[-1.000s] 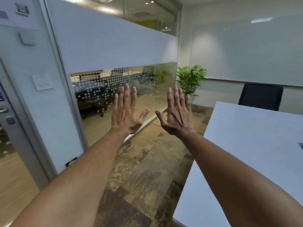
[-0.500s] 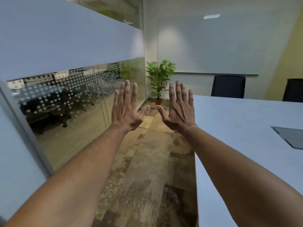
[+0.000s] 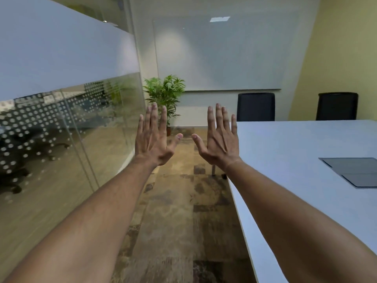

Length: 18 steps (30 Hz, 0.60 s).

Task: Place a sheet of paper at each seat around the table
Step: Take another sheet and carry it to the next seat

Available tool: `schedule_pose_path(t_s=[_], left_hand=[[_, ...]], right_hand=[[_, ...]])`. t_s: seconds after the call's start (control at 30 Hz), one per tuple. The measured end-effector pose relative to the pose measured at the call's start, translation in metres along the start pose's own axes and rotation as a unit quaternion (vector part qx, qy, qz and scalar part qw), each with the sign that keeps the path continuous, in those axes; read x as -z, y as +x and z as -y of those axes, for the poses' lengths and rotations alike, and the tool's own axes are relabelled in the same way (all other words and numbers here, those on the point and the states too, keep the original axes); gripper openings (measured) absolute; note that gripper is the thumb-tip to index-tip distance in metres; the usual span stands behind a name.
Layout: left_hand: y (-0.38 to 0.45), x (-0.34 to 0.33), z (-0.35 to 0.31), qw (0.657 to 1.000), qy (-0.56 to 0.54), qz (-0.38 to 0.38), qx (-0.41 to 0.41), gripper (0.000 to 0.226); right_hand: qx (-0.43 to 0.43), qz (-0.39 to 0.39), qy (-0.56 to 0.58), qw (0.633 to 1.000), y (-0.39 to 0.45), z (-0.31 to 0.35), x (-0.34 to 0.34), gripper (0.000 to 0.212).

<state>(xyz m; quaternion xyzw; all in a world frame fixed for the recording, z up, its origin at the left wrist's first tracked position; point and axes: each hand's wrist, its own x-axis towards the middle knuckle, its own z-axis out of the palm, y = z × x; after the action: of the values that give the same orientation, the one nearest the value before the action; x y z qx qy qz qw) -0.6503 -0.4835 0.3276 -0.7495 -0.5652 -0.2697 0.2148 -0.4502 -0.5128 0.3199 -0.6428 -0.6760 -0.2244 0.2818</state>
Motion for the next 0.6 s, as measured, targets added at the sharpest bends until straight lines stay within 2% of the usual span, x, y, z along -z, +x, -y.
schedule_pose_path(t_s=[0.3,0.6], left_hand=[[0.128,-0.124,-0.002,0.994,-0.067,0.003,-0.084,0.091],[0.262,-0.249,-0.018,0.972,-0.142,0.023,-0.188,0.090]], right_hand=[[-0.068,-0.005,-0.079,0.995,0.089,-0.051,-0.089,0.091],[-0.185,0.024,-0.155,0.970,0.164,-0.101,-0.177,0.089]])
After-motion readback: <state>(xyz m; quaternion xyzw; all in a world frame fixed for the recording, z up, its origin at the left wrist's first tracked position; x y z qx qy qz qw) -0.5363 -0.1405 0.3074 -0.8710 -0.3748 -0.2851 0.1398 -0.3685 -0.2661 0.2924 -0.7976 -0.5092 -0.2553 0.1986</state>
